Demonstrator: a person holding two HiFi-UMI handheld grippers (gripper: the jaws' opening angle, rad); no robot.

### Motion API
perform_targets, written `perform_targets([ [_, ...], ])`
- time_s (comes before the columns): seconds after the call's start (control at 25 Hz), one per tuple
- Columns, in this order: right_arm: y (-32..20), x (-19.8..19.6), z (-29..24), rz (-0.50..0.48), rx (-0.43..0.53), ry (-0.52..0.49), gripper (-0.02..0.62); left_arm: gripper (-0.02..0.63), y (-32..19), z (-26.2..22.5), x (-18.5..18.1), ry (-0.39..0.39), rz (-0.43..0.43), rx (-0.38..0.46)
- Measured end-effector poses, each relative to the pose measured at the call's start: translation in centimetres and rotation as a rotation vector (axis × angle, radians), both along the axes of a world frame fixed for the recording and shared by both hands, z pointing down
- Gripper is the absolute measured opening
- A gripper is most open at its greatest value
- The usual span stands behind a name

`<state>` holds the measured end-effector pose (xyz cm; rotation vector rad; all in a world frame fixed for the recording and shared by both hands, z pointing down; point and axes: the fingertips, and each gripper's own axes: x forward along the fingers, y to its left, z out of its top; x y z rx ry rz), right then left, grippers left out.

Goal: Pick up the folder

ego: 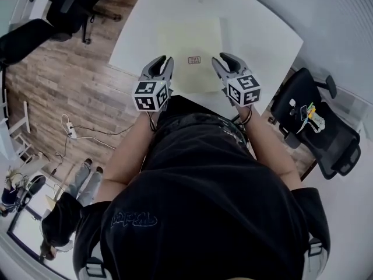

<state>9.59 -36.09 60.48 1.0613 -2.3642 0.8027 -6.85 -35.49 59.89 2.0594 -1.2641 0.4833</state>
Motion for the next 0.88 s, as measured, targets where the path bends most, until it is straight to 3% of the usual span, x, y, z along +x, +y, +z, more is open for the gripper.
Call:
perform_targets([
  [0.4, -1.1, 1.4, 6.3, 0.047, -0.191, -0.001, 0.234, 0.190, -1.5, 5.2, -1.2, 0.053, -0.011, -0.173],
  [0.56, -1.3, 1.5, 7.9, 0.041, -0.249, -0.002, 0.256, 0.252, -1.3, 7.4, -1.1, 0.108, 0.018, -0.276],
  [0.88, -1.7, 1.9, 9.6, 0.043, -0.316, -0.009, 0.265, 0.281, -1.0, 9.7, -1.3, 0.144, 0.022, -0.364],
])
